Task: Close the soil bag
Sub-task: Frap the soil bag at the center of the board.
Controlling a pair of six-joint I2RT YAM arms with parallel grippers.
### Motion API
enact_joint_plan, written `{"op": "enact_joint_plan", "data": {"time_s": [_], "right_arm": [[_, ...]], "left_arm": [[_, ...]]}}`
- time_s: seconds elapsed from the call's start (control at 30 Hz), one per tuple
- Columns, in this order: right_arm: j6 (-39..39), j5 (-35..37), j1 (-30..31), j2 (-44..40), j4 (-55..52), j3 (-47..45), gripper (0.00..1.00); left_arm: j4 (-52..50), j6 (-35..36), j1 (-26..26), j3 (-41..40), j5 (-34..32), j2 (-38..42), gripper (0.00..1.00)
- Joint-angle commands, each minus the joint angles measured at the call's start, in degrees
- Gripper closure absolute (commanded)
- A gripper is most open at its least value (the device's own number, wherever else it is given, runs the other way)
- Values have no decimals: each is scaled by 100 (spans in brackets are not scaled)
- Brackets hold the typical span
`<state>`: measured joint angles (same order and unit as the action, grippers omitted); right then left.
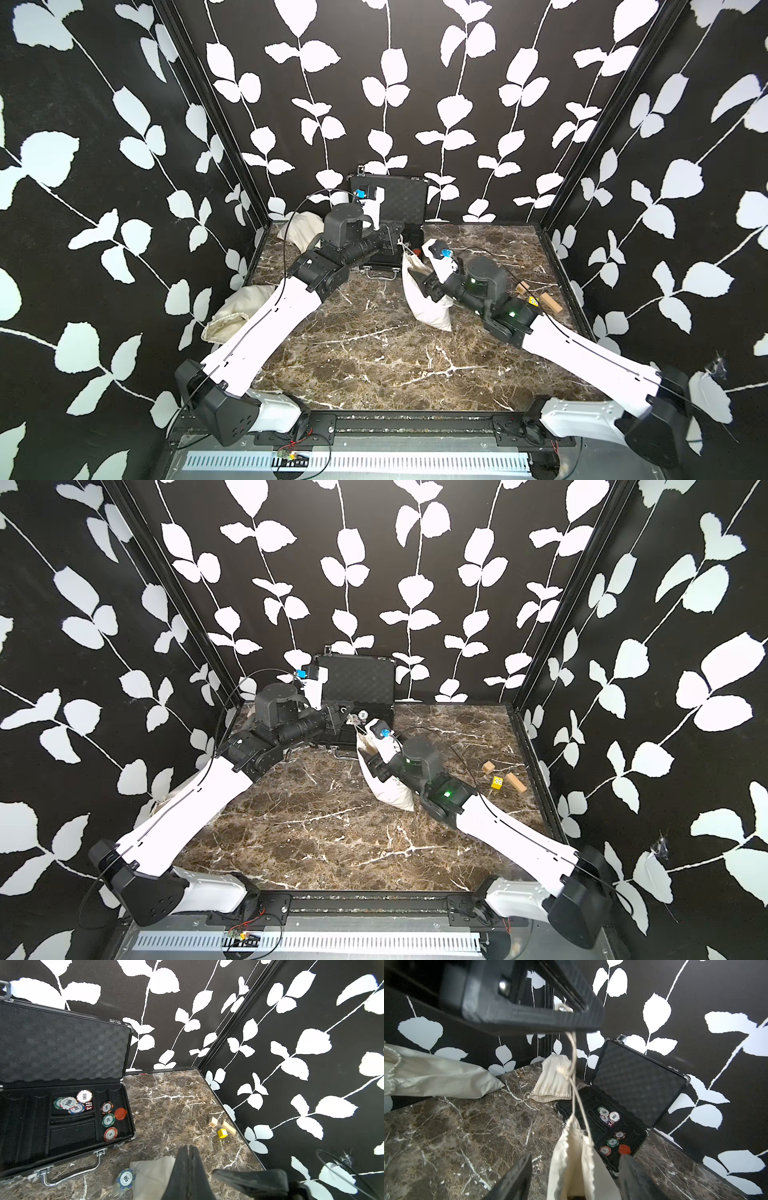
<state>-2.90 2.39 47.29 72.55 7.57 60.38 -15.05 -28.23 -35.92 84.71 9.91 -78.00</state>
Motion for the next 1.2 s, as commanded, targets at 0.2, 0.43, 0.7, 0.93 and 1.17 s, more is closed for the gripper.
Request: {"op": "enact_joint_plan", "data": {"time_s": [0.2,0.43,0.7,0.93,1.17], "right_arm": [[387,807,52,924,433,860,47],[333,1966,-89,1281,-216,1194,70],[336,2664,-1128,687,-1633,19,78],[-6,2155,-2106,-494,-2321,-402,79],[-930,1301,-2350,-351,-2685,141,76]], "left_arm": [[376,-261,-26,336,114,73,100],[244,-190,-29,531,-21,182,100],[-711,406,204,1273,-798,531,100],[-945,601,308,1155,-1118,781,100],[-1058,560,314,958,-735,878,100]]}}
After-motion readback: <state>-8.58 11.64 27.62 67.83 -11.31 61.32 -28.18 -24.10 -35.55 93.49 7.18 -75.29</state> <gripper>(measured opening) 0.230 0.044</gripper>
